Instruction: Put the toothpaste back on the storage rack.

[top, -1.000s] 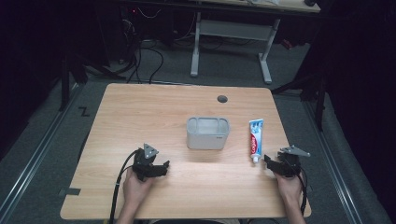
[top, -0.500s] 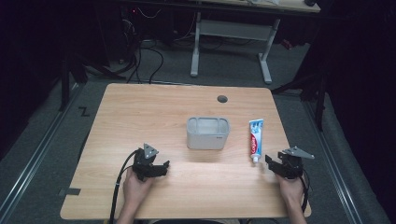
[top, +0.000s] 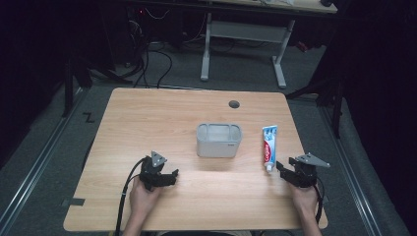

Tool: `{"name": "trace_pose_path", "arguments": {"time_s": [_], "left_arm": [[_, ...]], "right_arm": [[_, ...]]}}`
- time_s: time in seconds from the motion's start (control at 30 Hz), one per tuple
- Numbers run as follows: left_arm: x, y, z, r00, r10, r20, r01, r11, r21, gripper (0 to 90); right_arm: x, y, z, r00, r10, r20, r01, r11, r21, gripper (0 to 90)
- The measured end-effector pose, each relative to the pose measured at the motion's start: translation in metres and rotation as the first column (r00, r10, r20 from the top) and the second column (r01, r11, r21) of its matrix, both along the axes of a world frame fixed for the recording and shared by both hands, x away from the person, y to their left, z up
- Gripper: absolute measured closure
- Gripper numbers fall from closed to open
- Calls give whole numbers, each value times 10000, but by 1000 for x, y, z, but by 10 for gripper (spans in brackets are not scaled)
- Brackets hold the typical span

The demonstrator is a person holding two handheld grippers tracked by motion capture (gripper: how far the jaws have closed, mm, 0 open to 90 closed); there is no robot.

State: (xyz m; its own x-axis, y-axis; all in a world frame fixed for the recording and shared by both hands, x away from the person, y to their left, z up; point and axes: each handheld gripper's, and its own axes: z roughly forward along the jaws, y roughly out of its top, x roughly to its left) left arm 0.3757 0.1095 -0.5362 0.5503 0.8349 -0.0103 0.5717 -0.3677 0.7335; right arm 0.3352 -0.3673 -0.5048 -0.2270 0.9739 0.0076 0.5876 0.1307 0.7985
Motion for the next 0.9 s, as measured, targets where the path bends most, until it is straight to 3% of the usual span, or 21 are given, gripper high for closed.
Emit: {"name": "trace_pose_path", "arguments": {"time_s": [0.33, 0.9], "left_arm": [[0, 0, 0, 10000, 1, 0, -1, 10000, 0, 195], [0, 0, 0, 10000, -2, 2, 2, 10000, 4, 194]], "right_arm": [[4, 4, 10, 9995, 230, 207, -233, 9997, 121, 416], [34, 13, 22, 9991, 334, -276, -328, 9992, 216, 415]]}}
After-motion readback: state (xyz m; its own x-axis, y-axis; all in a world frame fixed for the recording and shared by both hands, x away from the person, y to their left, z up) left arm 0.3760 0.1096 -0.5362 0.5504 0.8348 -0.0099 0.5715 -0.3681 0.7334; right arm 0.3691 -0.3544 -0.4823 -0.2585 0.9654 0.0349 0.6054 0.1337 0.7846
